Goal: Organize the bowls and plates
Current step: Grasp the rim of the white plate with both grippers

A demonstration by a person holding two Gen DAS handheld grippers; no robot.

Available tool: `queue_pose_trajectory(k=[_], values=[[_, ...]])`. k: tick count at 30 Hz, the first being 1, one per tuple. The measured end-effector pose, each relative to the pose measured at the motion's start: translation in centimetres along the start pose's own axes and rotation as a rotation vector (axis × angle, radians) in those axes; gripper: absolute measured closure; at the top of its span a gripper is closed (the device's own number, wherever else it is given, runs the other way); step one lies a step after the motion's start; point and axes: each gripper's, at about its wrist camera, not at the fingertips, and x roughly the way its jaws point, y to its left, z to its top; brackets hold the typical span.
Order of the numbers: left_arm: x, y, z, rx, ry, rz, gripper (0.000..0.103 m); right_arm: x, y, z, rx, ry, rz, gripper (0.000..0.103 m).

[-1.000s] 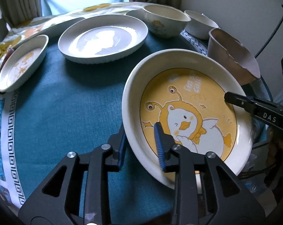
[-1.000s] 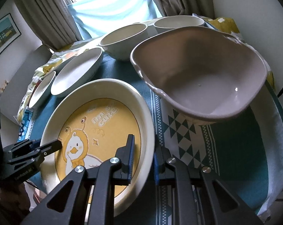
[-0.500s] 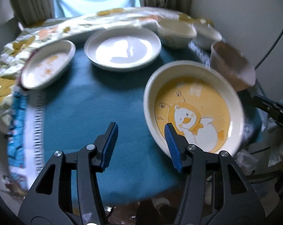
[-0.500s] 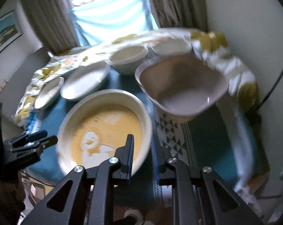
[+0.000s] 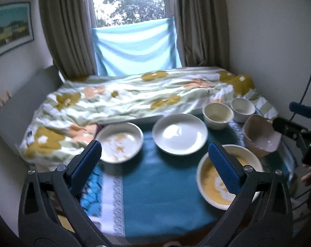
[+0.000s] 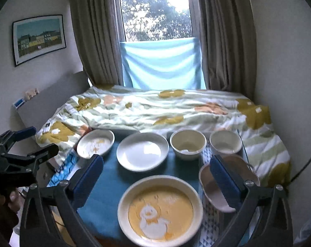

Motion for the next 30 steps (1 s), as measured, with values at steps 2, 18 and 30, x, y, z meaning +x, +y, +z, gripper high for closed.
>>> queue_pose_trajectory(k=[2, 18, 30], values=[[1.0, 1.2, 0.9, -0.008, -0.005, -0.012, 0.0, 1.1, 0.3, 0.7, 0.011, 0.007, 0.012, 0.0], [25.5, 7.1, 5.3, 0.099, 0.352, -0.444, 0.016, 19.7, 0.0, 1.5, 0.247, 0.365, -0.197, 0.003], [37.7, 2.9, 1.1, 0.167, 0.637, -0.59, 0.051, 27.8, -3.1, -3.4, 0.416, 0.582, -0.139, 0.049]])
